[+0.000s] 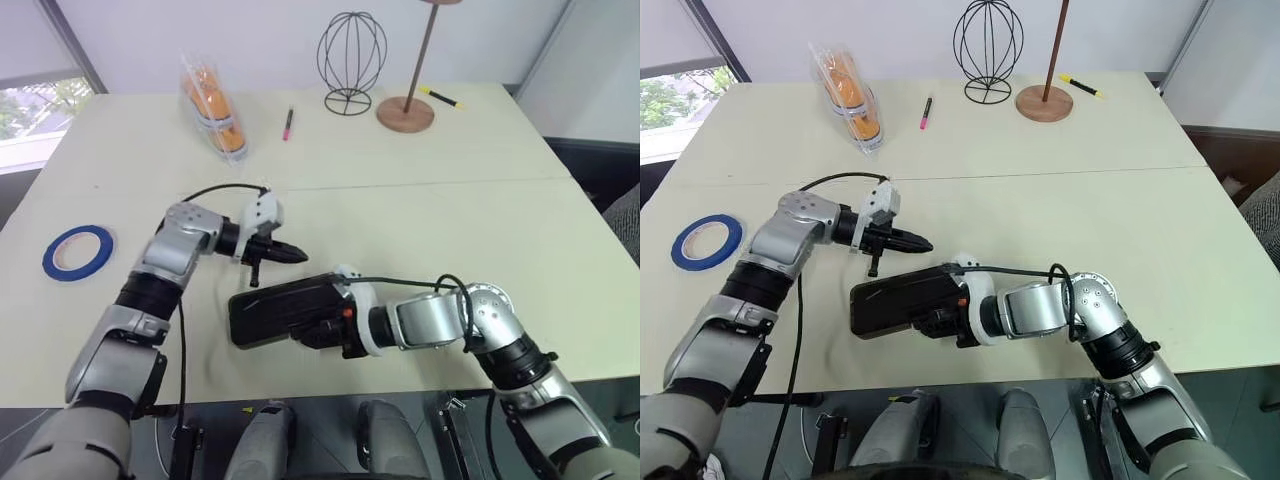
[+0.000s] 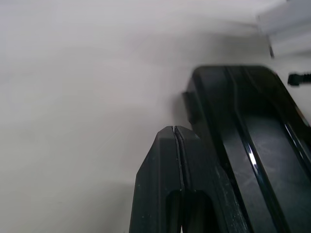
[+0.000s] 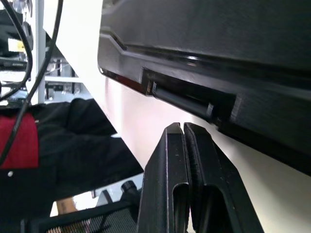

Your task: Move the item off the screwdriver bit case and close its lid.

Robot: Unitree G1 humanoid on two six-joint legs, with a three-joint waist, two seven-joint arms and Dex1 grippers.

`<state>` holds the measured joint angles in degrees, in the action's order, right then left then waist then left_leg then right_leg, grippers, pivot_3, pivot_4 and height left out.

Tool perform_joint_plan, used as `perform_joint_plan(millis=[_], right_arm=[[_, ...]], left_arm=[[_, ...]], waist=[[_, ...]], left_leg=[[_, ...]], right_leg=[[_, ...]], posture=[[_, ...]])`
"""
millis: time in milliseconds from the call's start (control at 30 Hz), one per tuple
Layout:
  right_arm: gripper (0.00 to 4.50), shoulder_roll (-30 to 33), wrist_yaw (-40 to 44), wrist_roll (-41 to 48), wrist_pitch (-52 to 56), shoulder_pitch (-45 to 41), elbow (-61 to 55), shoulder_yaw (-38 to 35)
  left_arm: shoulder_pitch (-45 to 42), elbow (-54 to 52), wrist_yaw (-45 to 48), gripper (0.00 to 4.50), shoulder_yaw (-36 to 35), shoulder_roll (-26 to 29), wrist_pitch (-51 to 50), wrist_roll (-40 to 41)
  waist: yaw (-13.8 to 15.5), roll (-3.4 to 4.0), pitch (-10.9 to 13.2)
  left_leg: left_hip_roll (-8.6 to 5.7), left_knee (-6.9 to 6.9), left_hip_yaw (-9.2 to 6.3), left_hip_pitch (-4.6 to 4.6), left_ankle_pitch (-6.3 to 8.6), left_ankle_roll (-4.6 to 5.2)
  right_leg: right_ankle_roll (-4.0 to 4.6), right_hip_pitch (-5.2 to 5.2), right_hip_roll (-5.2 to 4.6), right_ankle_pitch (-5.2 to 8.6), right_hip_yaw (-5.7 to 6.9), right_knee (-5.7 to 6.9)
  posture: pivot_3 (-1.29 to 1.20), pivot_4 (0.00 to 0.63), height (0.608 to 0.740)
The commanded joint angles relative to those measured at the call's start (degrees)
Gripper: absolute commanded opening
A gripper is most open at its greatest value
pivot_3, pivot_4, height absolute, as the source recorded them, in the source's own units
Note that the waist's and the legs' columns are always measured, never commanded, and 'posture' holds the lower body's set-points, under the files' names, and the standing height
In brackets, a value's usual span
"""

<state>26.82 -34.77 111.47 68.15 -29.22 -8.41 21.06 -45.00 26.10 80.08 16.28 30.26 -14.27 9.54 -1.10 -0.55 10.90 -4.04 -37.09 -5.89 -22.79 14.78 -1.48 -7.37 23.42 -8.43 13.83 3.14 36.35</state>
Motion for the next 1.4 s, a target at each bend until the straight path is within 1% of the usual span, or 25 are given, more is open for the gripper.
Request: perform_joint_plan(millis=[33,167,367,500,700,933,1333,1400], right_arm=[[0.07,-1.53,-3.39,1.53,-2.22,1.02,-2.96,-0.58],[0.07,-2.68,-5.92,1.53,-3.59,2.64,-4.73,-0.91],[0.07,-5.07,-10.87,1.53,-6.25,4.56,-6.74,-1.23],[0.07,-5.45,-12.89,1.53,-6.85,4.61,-7.44,-1.35],[0.07,-3.31,-15.19,1.53,-6.72,2.75,-7.66,-0.39],[0.07,1.53,-16.22,1.53,-6.45,-0.24,-7.98,1.81],[0.07,2.09,-16.87,1.52,-8.48,-4.4,-8.69,3.8],[0.07,1.98,-16.31,0.12,-8.18,-5.36,-9.24,3.87]], left_arm=[[0.53,-2.29,2.2,0.0,1.38,0.93,2.11,-1.47],[1.38,-2.22,3.11,0.0,2.85,1.17,4.43,-3.11],[0.78,-1.31,2.2,0.0,3.0,-0.93,5.16,-3.77],[0.65,-1.15,2.55,0.0,3.36,-1.66,5.68,-4.32],[1.9,-2.32,3.35,0.0,4.41,-1.94,6.5,-5.32],[3.11,-1.82,3.63,0.0,5.49,-2.06,9.27,-6.98],[3.53,-2.67,3.66,0.0,5.29,-2.9,8.81,-7.24],[3.78,-2.84,3.72,0.0,5.32,-2.98,8.71,-7.28]], waist=[[0.07,0.0,0.0],[0.12,0.0,0.0],[0.14,-0.01,-0.01],[0.12,-0.01,-0.01],[0.17,-0.01,-0.01],[0.15,-0.01,-0.01],[0.08,-0.01,-0.01],[0.02,-0.01,-0.01]], left_leg=[[0.0,0.0,0.0,0.0,0.0,0.0],[0.0,-0.01,0.0,-0.02,0.0,0.01],[-0.01,-0.01,-0.01,-0.02,0.02,0.04],[0.0,-0.01,-0.01,-0.01,0.02,0.04],[-0.01,-0.01,-0.01,-0.01,0.02,0.05],[0.0,-0.01,-0.01,0.0,0.03,0.06],[0.0,-0.02,0.0,0.01,0.04,0.08],[0.0,-0.02,0.0,0.01,0.04,0.08]], right_leg=[[0.0,0.0,0.0,0.0,0.0,0.0],[0.0,0.0,0.0,0.0,0.0,-0.01],[0.0,0.0,-0.01,0.0,0.0,-0.01],[-0.01,0.0,0.0,0.0,0.0,-0.01],[-0.01,-0.01,0.0,0.01,0.0,-0.01],[-0.01,-0.02,0.0,0.01,0.0,-0.02],[-0.01,-0.03,0.0,0.01,0.0,-0.03],[-0.01,-0.03,0.01,0.01,0.0,-0.03]], posture=[[0.0,0.15,0.74],[0.0,0.15,0.74],[0.0,0.15,0.74],[0.0,0.15,0.74],[0.0,0.15,0.74],[0.0,0.15,0.74],[0.0,0.15,0.74],[0.0,0.15,0.74]])
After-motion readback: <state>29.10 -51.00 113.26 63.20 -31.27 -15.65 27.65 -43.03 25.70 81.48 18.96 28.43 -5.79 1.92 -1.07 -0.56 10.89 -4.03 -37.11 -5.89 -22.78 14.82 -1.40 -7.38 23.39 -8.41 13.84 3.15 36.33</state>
